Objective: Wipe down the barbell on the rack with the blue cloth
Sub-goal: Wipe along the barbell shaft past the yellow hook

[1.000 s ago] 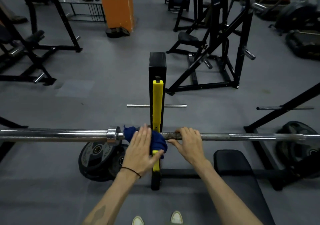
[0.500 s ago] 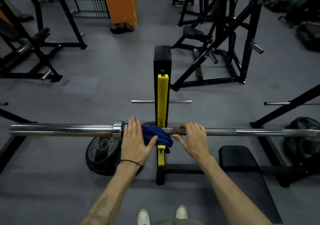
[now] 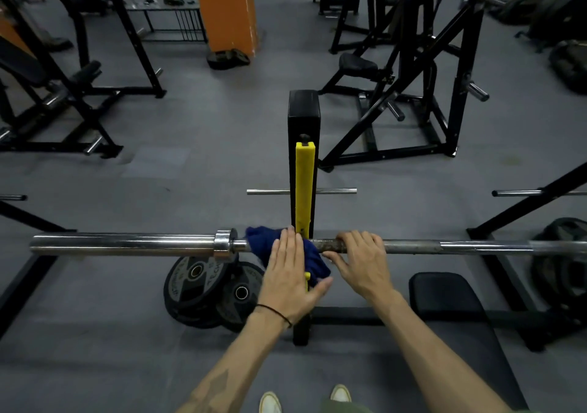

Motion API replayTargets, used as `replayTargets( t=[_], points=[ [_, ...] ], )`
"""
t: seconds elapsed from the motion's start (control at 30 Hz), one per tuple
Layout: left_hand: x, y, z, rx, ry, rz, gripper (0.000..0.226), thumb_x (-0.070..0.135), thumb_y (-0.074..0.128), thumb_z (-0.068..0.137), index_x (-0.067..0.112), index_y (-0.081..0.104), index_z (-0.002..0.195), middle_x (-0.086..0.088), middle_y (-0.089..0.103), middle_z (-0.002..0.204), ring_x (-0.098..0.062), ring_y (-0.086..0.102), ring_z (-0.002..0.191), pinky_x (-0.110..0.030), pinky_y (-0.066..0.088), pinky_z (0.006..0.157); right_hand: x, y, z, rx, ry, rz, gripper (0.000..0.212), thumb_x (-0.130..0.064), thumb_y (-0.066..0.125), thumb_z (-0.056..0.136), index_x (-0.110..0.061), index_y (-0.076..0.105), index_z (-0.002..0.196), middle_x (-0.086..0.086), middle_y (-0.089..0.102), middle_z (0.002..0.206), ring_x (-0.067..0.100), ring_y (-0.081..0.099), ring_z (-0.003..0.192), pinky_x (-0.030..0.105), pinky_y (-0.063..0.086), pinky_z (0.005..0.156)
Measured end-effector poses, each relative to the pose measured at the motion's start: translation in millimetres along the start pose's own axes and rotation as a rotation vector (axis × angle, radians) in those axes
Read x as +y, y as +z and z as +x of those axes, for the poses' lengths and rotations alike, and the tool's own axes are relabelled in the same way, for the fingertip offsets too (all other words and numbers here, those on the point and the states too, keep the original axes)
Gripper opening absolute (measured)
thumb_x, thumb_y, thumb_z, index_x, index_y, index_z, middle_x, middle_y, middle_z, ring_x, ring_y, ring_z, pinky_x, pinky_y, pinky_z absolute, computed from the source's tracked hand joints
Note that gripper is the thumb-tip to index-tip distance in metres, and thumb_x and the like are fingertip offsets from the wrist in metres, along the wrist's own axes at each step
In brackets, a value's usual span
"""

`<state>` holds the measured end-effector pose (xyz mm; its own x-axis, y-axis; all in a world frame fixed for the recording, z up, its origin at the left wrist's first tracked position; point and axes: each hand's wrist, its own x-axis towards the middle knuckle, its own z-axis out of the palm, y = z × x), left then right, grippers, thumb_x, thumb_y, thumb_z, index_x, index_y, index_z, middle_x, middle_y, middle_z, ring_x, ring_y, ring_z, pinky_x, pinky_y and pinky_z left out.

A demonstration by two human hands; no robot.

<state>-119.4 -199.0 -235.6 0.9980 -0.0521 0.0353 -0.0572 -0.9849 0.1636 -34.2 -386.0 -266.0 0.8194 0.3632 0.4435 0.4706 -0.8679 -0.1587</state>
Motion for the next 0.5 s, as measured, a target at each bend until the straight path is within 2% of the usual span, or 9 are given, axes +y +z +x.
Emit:
replayTargets(
  t=[0.07,0.17,0.23,0.3,0.37,0.43,0.5],
  points=[
    [-23,-2,-2,0.038,0.014,0.013,0.105,0.084,0.002,0.089,0.007,-0.003,0.160,-0.012,-0.012,0.167,-0.024,-0.012,0.155,-0.037,-0.009,0.125,2,0,0,-0.008,-0.008,0.001,0.048,-0.067,0.045,0.097,-0.022,0.062,0.101,-0.005,0.061,0.091,0.017,0.052,0.082,0.034,0.039,0.082],
    [-58,-9,-6,0.120,-0.178,0.004,0.105,0.083,0.001,0.091,0.004,0.005,0.160,-0.014,-0.003,0.168,-0.025,-0.006,0.156,-0.038,-0.002,0.126,0,1,1,0.012,-0.004,-0.006,0.046,-0.066,0.047,0.097,-0.023,0.063,0.100,-0.006,0.059,0.089,0.016,0.050,0.079,0.033,0.038,0.079],
    [-40,-11,-2,0.076,-0.242,-0.023,0.110,0.085,-0.003,0.088,0.001,0.005,0.159,-0.019,-0.005,0.167,-0.030,-0.007,0.156,-0.042,-0.002,0.127,0,1,2,0.041,-0.033,-0.020,0.042,-0.062,0.051,0.098,-0.021,0.063,0.099,-0.004,0.059,0.088,0.016,0.049,0.078,0.033,0.036,0.077],
    [-9,-1,0,0.037,-0.128,0.000,0.111,0.086,-0.001,0.087,0.001,-0.001,0.158,-0.021,-0.011,0.166,-0.033,-0.011,0.155,-0.044,-0.005,0.126,3,1,4,0.062,-0.097,-0.032,0.041,-0.059,0.053,0.099,-0.019,0.064,0.098,-0.001,0.060,0.087,0.018,0.050,0.076,0.034,0.037,0.074],
    [-3,4,-2,0.008,0.006,0.037,0.107,0.085,0.007,0.090,0.004,-0.003,0.159,-0.017,-0.013,0.166,-0.030,-0.011,0.155,-0.042,-0.007,0.126,6,2,4,0.062,-0.144,-0.036,0.042,-0.058,0.053,0.099,-0.018,0.063,0.098,0.000,0.060,0.086,0.020,0.051,0.074,0.035,0.039,0.072],
    [-29,0,-4,0.049,0.010,0.037,0.103,0.084,0.012,0.092,0.007,0.000,0.160,-0.011,-0.009,0.167,-0.024,-0.007,0.156,-0.037,-0.008,0.125,8,0,7,0.050,-0.150,-0.052,0.043,-0.059,0.051,0.099,-0.018,0.062,0.096,0.000,0.059,0.085,0.020,0.051,0.072,0.034,0.039,0.069],
    [-58,-6,-7,0.101,-0.087,0.021,0.101,0.083,0.011,0.093,0.008,0.002,0.160,-0.010,-0.007,0.168,-0.022,-0.007,0.156,-0.035,-0.007,0.125,10,-1,11,0.020,-0.187,-0.085,0.048,-0.061,0.040,0.102,-0.019,0.061,0.094,0.000,0.060,0.083,0.020,0.052,0.069,0.034,0.040,0.065]
  ],
)
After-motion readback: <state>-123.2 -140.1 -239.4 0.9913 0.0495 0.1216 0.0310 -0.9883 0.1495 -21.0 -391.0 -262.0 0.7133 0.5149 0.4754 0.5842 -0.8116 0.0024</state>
